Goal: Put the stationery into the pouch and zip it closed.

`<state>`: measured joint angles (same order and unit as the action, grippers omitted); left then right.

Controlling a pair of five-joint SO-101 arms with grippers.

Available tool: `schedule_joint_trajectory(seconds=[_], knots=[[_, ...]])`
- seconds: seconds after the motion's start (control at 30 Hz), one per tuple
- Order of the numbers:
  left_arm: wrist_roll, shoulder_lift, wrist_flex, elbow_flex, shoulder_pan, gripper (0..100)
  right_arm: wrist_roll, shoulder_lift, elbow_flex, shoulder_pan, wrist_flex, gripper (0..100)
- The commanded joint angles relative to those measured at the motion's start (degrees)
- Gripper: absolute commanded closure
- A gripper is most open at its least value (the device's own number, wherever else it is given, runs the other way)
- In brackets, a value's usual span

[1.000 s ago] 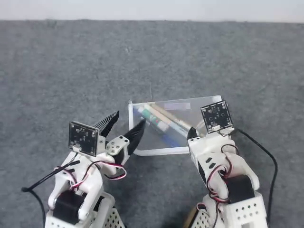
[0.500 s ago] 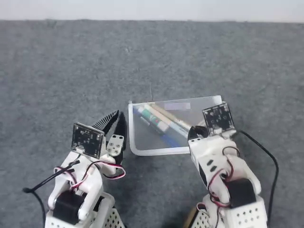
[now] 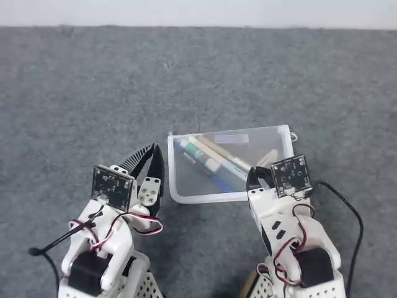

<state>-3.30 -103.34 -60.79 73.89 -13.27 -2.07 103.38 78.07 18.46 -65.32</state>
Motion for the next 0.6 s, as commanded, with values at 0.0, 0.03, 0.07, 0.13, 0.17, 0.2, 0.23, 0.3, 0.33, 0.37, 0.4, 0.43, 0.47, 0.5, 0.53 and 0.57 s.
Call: schedule_joint_trajectory(seconds=[0.0,0.03,0.07,0.13,0.17,0.2,0.23,0.3,0.33,0.37,0.4,0.43,0.47,0.5,0.53,0.57], knots=[[0.9,-1.3,1.0,-2.7,0.0,99,0.5,0.8,-0.8,0.2,0.2,98.6],[0.9,-1.3,1.0,-2.6,0.0,99,0.5,0.8,-0.9,0.2,0.2,98.6],[0.9,-1.3,1.0,-2.6,0.0,99,0.5,0.8,-0.9,0.3,0.2,98.6],[0.9,-1.3,1.0,-2.6,0.0,99,0.5,0.8,-0.7,0.3,0.2,98.6],[0.9,-1.3,1.0,-2.6,0.4,99,0.5,0.8,-0.7,0.3,0.1,98.6],[1.1,-1.3,0.8,-2.6,0.6,99,0.5,0.8,-0.8,0.3,0.1,98.6],[1.1,-1.3,0.7,-2.6,1.7,99,0.6,0.8,-0.9,0.3,0.1,98.6],[0.8,-1.2,0.6,-2.5,4.6,99,0.6,0.8,-1.1,0.8,0.2,98.7],[0.8,-1.2,0.5,-2.2,5.7,99,0.6,0.8,-1.1,1.5,0.2,98.7],[0.8,-1.2,0.5,-1.5,6.9,99,0.6,0.8,-1.1,2.2,0.0,98.8],[0.8,-1.2,0.6,-0.5,8.1,99,0.6,0.8,-1.1,2.9,-0.2,98.8],[0.9,-1.2,0.6,0.7,9.0,99,0.6,0.8,-1.1,3.6,-0.2,98.8],[0.9,-1.2,0.9,2.2,9.7,99,0.6,0.8,-1.1,4.2,-0.2,98.8],[1.0,-1.2,1.0,3.7,10.3,99,0.6,0.8,-1.0,4.5,-0.2,98.8],[1.0,-1.2,1.0,5.0,10.8,99,0.6,0.7,-0.7,4.7,-0.3,98.8],[1.0,-1.2,1.0,6.1,11.3,99,0.6,0.7,-0.6,4.7,-0.3,98.8]])
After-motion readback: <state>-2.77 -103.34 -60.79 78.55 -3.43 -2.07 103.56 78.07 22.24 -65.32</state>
